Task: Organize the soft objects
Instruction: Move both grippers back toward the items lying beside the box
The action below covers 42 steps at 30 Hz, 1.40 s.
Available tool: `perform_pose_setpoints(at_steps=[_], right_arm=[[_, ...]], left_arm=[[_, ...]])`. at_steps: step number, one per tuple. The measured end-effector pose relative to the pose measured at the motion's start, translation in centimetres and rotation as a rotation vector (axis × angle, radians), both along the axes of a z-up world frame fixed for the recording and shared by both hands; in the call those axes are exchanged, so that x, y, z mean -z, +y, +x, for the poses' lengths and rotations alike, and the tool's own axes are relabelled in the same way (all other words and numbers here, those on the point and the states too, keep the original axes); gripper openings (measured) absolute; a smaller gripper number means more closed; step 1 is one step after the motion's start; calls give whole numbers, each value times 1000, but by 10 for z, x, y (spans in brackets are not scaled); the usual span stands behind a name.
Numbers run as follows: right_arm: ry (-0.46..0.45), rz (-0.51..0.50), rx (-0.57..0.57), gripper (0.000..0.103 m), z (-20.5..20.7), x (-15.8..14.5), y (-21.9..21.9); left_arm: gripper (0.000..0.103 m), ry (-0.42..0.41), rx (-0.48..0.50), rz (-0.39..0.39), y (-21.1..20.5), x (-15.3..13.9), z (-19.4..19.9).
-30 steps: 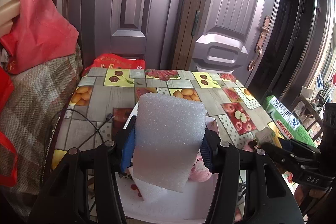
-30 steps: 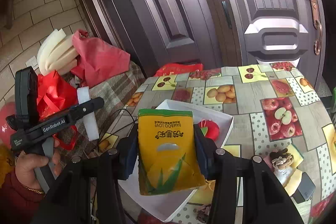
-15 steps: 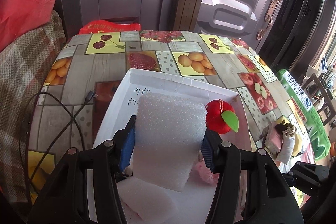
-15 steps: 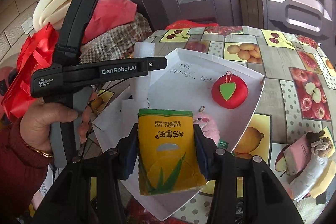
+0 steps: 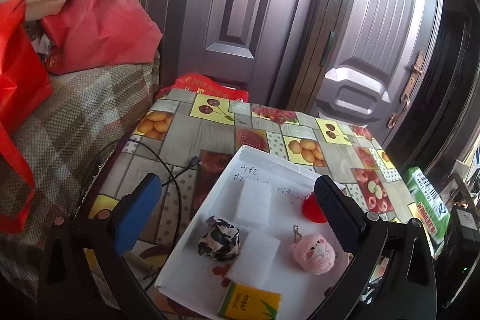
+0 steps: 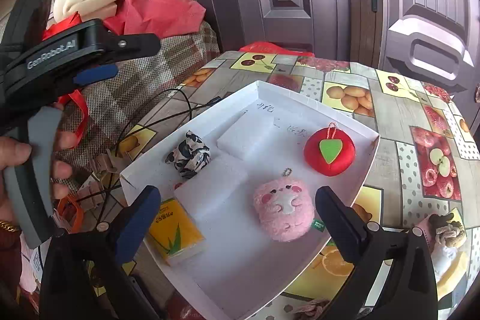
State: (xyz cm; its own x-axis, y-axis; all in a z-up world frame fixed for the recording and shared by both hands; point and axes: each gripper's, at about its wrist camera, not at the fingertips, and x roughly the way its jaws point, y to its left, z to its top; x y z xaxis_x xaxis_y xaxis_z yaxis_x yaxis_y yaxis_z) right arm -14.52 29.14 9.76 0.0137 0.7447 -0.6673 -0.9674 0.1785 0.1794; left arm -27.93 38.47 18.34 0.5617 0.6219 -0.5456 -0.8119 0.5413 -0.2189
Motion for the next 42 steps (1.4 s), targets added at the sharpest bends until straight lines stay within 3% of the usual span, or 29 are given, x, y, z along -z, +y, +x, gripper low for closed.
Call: perform_pose_setpoints(at_steps=[5, 10, 18, 21, 23, 25, 27, 29, 32, 35, 38, 42], right_arm=[[-20, 83, 47, 103, 5, -28, -21], [-86, 248, 123, 103, 14, -79, -61], [-167, 593, 392, 103, 50, -162, -164], [-146, 679, 507, 103, 71, -186, -203], [-101, 685, 543, 103, 86, -201, -220], [-78, 701, 529, 103, 98, -214, -234], [-112, 755, 540, 103, 104, -229, -253], [-182, 828, 558, 103, 105, -249, -277], [-286, 928, 589, 103, 107, -282, -313], [-329, 1038, 649, 103, 115, -302, -355], [-335, 1094, 720, 103, 126, -305, -384], [-304, 1098, 756, 103, 145, -297, -399]], left_arm=[[103, -64, -31, 90, -35, -41, -25], [103, -139, -37, 188, -73, -82, -48], [103, -171, -96, 294, -134, -120, -77], [103, -176, -114, 330, -152, -131, -79], [103, -162, -131, 319, -159, -132, -75], [103, -203, -101, 272, -162, -130, -73], [103, -274, -58, 218, -166, -129, -73], [103, -281, -22, 195, -171, -135, -66], [103, -235, -47, 267, -190, -145, -54], [103, -215, 23, 293, -205, -144, -40], [103, -161, 18, 283, -213, -136, -23], [103, -201, -14, 279, -221, -140, -28]])
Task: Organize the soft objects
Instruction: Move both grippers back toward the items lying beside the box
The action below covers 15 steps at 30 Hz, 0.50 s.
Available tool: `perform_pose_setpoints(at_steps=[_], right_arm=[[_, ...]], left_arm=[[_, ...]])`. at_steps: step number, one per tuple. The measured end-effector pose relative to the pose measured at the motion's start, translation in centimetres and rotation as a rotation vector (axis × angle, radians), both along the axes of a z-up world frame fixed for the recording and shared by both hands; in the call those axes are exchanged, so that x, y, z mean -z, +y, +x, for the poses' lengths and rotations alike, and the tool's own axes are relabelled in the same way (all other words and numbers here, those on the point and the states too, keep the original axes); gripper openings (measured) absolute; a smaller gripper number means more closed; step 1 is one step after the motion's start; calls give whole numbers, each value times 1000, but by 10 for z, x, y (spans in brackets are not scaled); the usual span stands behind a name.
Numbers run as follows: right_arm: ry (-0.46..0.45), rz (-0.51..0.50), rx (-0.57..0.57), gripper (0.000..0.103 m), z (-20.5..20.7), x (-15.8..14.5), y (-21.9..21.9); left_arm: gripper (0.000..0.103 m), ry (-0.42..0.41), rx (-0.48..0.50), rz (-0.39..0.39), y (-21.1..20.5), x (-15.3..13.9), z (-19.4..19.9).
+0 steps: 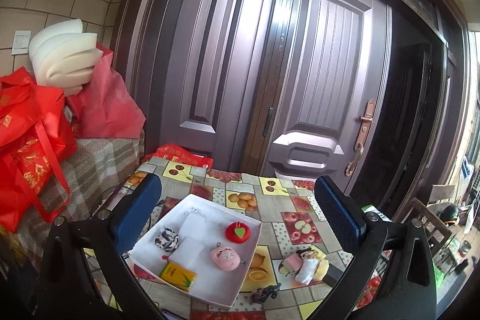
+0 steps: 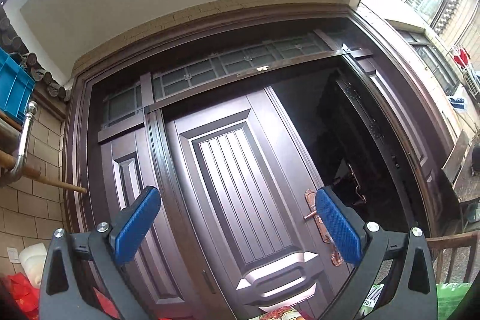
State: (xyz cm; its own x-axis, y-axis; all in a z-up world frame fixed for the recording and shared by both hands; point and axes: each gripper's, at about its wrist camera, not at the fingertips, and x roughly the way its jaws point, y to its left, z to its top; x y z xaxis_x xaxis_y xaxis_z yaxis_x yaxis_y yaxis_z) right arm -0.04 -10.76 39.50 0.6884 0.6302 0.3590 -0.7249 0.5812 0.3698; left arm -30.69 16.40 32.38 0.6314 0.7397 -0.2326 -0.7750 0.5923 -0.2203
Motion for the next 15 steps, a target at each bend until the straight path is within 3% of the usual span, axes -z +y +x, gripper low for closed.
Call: perform_pose_setpoints(at_steps=[4, 7, 11, 15], right_arm=[[35, -5, -25, 103, 17, 8, -2], [74, -3, -69, 103, 29, 17, -2], [145, -10, -136, 103, 40, 37, 3], [220, -50, -166, 103, 47, 44, 9]], left_arm=[[103, -52, -54, 54, -15, -17, -17], [103, -16, -66, 66, -25, -11, -15], [103, 128, -27, -2, -24, 32, 12], [103, 297, 109, -158, -10, 105, 57]])
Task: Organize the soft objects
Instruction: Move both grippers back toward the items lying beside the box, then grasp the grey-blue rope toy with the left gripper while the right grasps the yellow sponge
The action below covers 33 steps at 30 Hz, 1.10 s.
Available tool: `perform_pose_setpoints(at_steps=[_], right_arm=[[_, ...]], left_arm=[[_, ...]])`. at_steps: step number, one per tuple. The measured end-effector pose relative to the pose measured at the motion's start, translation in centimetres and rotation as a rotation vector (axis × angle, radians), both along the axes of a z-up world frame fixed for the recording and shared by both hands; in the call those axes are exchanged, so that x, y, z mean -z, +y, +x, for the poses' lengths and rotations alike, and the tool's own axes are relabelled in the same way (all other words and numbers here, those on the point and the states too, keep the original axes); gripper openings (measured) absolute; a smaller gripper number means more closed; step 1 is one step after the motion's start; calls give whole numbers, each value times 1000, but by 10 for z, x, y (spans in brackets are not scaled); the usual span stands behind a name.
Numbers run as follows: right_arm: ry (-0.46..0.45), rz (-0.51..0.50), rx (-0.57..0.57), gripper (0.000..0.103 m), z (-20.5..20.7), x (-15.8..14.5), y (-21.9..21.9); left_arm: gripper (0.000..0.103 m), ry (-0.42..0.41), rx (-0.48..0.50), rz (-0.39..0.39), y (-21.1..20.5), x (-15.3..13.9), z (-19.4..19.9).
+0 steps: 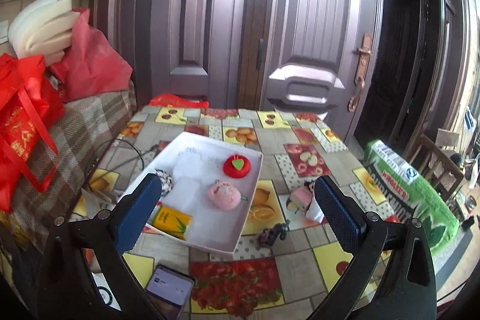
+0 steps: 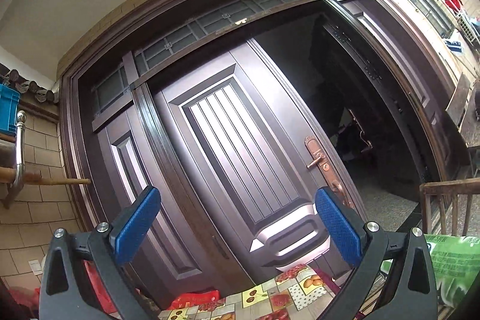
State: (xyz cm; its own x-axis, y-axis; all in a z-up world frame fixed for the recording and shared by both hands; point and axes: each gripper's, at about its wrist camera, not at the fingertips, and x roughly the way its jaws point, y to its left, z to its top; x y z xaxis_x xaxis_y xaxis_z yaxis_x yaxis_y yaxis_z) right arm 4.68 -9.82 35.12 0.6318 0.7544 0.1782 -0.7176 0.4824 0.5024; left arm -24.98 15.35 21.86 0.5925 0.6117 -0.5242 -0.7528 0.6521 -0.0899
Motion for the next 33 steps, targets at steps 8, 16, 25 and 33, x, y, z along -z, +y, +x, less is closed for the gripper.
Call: perform_pose_setpoints(at_steps=[8, 16, 25, 33], right_arm=[[1, -82, 45, 103, -6, 12, -7], [-13, -188, 99, 103, -12, 13, -21], [-29, -275, 76, 103, -13, 17, -14], [-100, -511, 11, 103, -8, 57, 53]], left_arm=[[94, 229, 193, -133, 6, 112, 98], [94, 460, 226, -31, 11, 167, 170], [15, 546, 251, -82, 8, 194, 172], [12, 179, 209, -296, 6, 141, 120]])
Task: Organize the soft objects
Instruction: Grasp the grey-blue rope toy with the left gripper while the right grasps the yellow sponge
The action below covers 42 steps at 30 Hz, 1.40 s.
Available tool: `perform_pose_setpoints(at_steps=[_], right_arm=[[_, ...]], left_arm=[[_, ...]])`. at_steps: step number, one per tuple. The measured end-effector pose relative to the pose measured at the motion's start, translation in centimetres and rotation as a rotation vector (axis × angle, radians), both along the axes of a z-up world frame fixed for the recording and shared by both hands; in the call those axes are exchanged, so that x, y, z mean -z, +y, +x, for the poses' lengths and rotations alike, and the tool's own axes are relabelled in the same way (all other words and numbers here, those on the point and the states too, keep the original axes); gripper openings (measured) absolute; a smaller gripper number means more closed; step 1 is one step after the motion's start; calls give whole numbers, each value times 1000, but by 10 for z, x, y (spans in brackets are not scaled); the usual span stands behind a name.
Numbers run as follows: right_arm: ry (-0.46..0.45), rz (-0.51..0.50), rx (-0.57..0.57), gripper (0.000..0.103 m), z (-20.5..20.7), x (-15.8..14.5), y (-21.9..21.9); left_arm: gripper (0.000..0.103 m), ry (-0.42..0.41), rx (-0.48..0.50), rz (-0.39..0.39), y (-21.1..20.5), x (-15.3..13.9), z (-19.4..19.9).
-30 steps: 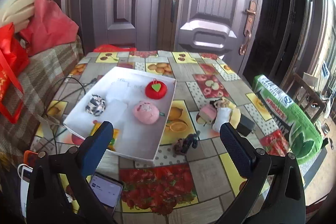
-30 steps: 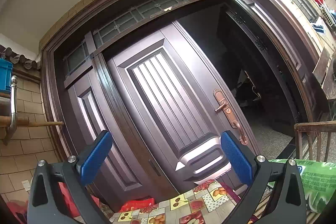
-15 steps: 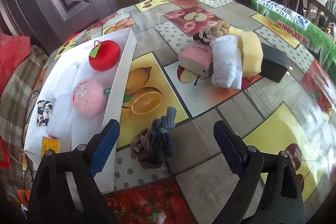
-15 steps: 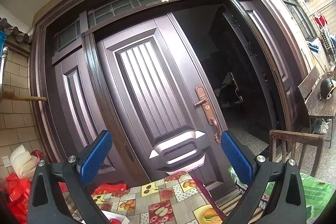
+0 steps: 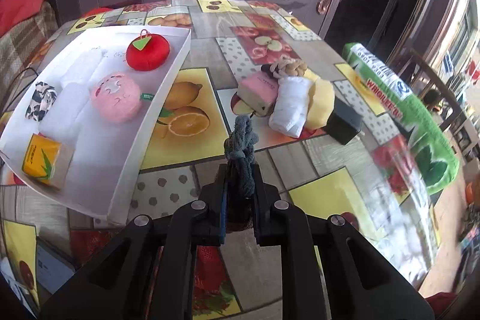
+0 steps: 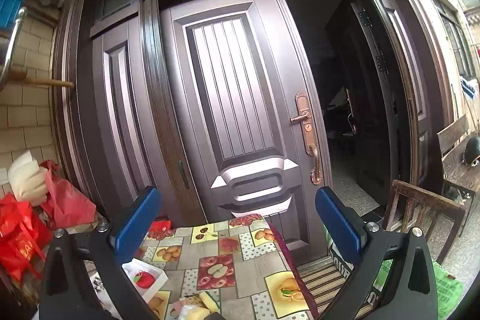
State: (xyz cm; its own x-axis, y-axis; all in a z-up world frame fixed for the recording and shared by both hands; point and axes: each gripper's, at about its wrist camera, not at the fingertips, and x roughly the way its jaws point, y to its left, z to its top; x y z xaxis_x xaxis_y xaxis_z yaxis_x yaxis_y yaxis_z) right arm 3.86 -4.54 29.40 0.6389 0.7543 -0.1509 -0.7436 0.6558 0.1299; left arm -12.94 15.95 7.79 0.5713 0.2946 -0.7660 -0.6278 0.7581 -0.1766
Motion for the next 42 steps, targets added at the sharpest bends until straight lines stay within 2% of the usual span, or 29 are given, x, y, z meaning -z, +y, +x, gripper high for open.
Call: perform_pose_setpoints(at_steps=[3, 8, 11, 16, 18, 20, 22, 24, 25, 26, 28, 32, 36, 39, 42], right_arm=[[-1, -205, -58, 103, 7, 47, 49], [168, -493, -262, 103, 13, 148, 125], [210, -588, -368, 102, -1, 194, 158], [208, -705, -439, 102, -16, 234, 198], [162, -778, -501, 101, -23, 243, 208], [55, -855, -560, 101, -33, 247, 211], [-37, -910, -583, 101, -37, 250, 212], [-81, -952, -601, 101, -38, 254, 216], [-100, -970, -608, 96, -37, 256, 220], [-110, -991, -617, 80, -38, 260, 223], [-100, -1033, -631, 57, -37, 267, 230], [-77, -979, -636, 54, -38, 258, 225], [-60, -858, -633, 53, -40, 218, 211], [-51, -708, -636, 53, -47, 171, 194], [-6, -505, -649, 53, -57, 128, 171]], left_arm=[[12, -93, -50, 6, -5, -33, -29], [12, -173, -127, 55, -13, -80, -78], [12, -193, -171, 86, -18, -96, -104], [12, -201, -249, 108, -22, -105, -145], [12, -197, -274, 98, -22, -102, -158], [12, -195, -293, 91, -20, -100, -168], [12, -199, -305, 82, -18, -98, -174], [12, -208, -307, 72, -16, -96, -175], [12, -211, -304, 70, -15, -95, -174], [12, -212, -299, 71, -15, -93, -172], [12, -219, -290, 70, -18, -90, -169], [12, -234, -286, 43, -19, -90, -162], [12, -233, -305, 83, -22, -111, -159], [12, -222, -324, 141, -23, -137, -156], [12, -216, -326, 215, -23, -154, -149]])
